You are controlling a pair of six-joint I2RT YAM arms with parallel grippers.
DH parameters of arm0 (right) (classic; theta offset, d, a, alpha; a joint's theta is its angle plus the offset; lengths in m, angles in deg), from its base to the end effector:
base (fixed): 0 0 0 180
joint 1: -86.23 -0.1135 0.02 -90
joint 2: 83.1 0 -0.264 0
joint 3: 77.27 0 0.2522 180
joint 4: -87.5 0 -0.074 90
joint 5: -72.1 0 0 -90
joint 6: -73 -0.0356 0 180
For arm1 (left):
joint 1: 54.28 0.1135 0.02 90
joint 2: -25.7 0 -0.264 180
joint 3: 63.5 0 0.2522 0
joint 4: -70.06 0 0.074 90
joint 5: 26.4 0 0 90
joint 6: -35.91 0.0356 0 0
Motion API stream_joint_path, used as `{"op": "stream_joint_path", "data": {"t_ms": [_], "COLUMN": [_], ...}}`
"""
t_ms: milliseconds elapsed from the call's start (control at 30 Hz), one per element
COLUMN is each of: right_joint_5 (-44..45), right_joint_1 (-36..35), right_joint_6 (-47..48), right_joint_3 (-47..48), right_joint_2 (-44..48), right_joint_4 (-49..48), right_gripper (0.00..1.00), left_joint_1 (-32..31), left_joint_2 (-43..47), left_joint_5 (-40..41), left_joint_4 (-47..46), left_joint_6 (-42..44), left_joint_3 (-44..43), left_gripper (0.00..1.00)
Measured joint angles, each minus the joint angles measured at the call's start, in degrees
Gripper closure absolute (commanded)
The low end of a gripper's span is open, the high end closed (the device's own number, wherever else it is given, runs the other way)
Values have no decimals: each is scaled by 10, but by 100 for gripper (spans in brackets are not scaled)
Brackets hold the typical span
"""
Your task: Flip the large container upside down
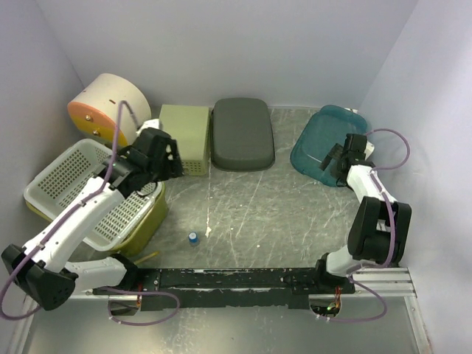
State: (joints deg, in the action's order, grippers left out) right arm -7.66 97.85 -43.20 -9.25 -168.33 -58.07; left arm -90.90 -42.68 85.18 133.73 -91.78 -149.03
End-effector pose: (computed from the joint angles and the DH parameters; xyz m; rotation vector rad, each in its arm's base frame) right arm 0.2991 -0.0680 0.2165 0.8677 2.2969 -0.1098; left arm 0.1984 -0.1311 0.3556 -0.1974 2.3119 -0.2058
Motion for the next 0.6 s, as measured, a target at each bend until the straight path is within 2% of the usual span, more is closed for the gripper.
{"op": "stream_joint_path", "data": {"t_ms": [100,300,467,600], "right_joint_5": [-16,-82,-139,-160], "right_joint_1": [0,1,0,-10], "right_joint_6": [0,6,11,7], "right_joint_3": [27,74,94,88], "right_joint_2": [-37,-95,-118,-88], "right_joint_4": [-6,-58,-82,-82], "right_gripper": [0,0,0,0], "left_joint_1": [67,106,184,226], "left_joint_2": [23,56,78,75], "left_joint_5": [-9,-17,-37,-41], "left_joint_4": [12,27,29,22], "left_joint_6": [0,-2,-2,-5], "left_joint_3": [14,33,87,109], "left_gripper": [13,12,17,25]}}
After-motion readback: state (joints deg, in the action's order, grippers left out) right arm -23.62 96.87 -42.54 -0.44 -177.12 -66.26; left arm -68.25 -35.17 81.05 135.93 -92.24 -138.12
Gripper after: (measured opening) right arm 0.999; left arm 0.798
